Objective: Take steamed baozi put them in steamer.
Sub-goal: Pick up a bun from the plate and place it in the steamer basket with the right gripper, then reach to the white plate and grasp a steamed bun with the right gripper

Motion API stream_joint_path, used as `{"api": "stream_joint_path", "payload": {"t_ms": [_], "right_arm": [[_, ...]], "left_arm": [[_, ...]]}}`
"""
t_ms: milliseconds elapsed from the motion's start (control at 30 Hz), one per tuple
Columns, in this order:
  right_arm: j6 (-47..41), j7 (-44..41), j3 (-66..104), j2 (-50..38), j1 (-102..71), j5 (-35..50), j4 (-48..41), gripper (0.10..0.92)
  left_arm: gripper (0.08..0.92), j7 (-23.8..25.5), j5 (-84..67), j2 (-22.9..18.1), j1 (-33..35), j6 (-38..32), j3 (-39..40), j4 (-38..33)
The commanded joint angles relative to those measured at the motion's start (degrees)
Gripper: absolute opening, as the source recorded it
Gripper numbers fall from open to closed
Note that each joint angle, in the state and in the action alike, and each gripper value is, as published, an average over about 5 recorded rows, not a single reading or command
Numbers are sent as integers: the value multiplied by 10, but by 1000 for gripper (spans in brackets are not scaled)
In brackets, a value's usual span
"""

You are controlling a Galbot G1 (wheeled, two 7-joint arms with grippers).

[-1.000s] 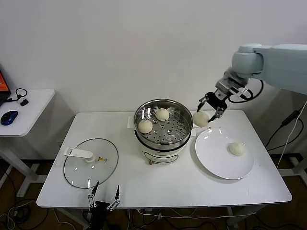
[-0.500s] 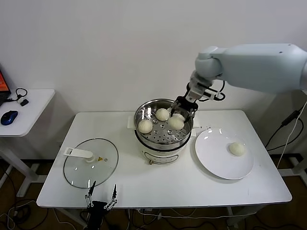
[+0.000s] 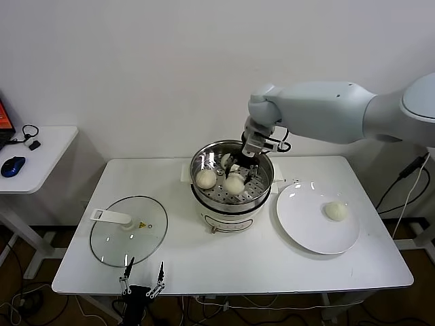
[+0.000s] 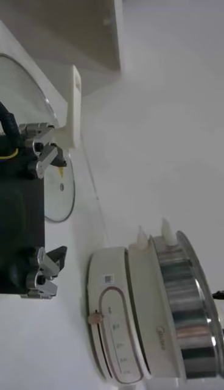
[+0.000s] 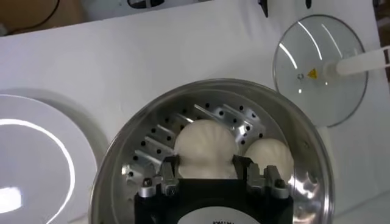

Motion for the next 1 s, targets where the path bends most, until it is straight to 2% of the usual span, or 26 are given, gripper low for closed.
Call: {"api": "stream_joint_path", "payload": {"t_ms": [33,367,467,700,1000], "right_arm": [[15,0,9,25,-44,-14,-35,611],[17,-3,7,26,-46,-13,-33,618],[19,-2,7,25,-39,-5,-35,658],[28,-11,-3,18,-1,23,-40,810],[-12,-76,-55,-36,61,85,-60,823]], "left_arm": [[823,-1,1,-5,-2,1,0,4],[823,-1,1,-5,-2,0,0,4],[823,-1,1,-5,-2,0,0,3],[823,-1,2,-5,0,1,0,0],[823,-1,2,-6,1,1,4,-5]]}}
